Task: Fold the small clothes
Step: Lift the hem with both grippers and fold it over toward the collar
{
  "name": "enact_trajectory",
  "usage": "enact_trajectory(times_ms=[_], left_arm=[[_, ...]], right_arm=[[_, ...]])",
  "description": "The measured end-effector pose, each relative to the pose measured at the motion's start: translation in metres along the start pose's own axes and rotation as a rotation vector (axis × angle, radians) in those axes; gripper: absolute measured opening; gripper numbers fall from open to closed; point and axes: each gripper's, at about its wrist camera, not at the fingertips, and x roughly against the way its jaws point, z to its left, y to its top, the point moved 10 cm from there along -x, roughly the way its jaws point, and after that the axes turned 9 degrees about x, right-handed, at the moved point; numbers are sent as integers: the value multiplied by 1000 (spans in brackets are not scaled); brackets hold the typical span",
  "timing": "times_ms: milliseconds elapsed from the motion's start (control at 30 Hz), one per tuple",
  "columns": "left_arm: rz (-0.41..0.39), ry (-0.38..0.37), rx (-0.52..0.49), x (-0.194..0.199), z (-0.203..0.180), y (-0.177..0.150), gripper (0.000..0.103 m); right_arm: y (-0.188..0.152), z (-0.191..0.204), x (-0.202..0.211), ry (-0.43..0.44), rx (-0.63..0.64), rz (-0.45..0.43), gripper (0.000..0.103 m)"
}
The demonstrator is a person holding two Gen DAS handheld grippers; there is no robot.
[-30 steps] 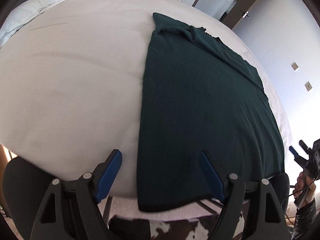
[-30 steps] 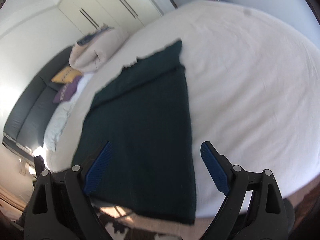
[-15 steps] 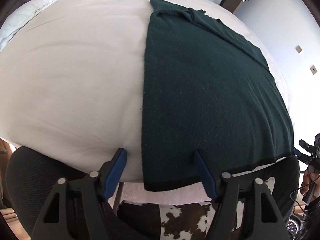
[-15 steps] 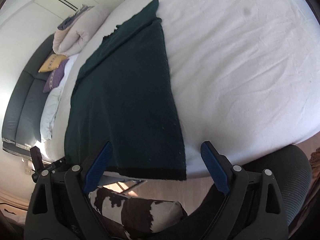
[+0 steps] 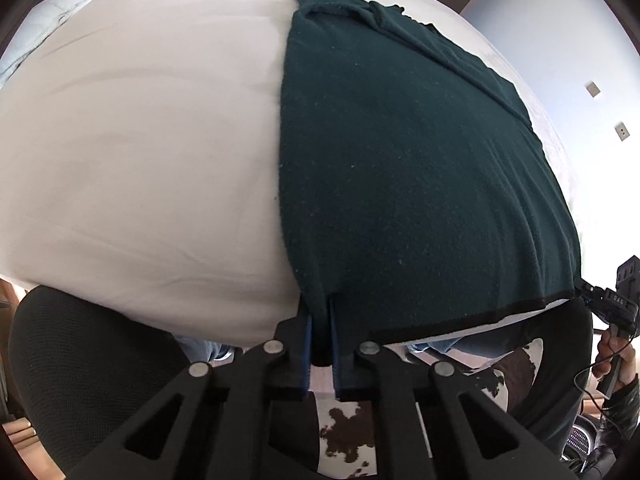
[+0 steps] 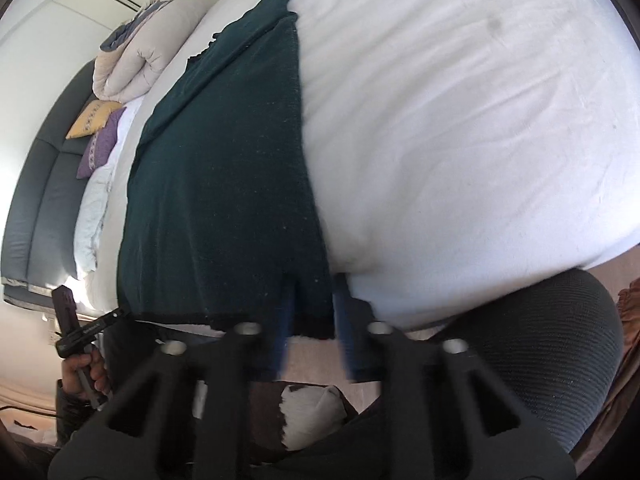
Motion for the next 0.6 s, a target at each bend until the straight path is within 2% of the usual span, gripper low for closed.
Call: enact_trajectory(times_ms=[33, 233, 433, 600], left_arm=[[-4, -1, 1, 2, 0, 0, 6], [-37, -49, 44, 18, -3, 8, 6], [-110, -195, 147, 53, -8, 32, 5], [-178, -287, 177, 76, -28, 64, 5]], right_arm=[[-1, 2, 1, 1, 8, -3, 9], [10, 20, 15, 54, 43, -51, 8], [33, 44, 39, 134, 37, -126, 8], [63, 70, 53, 186, 57, -185, 8]])
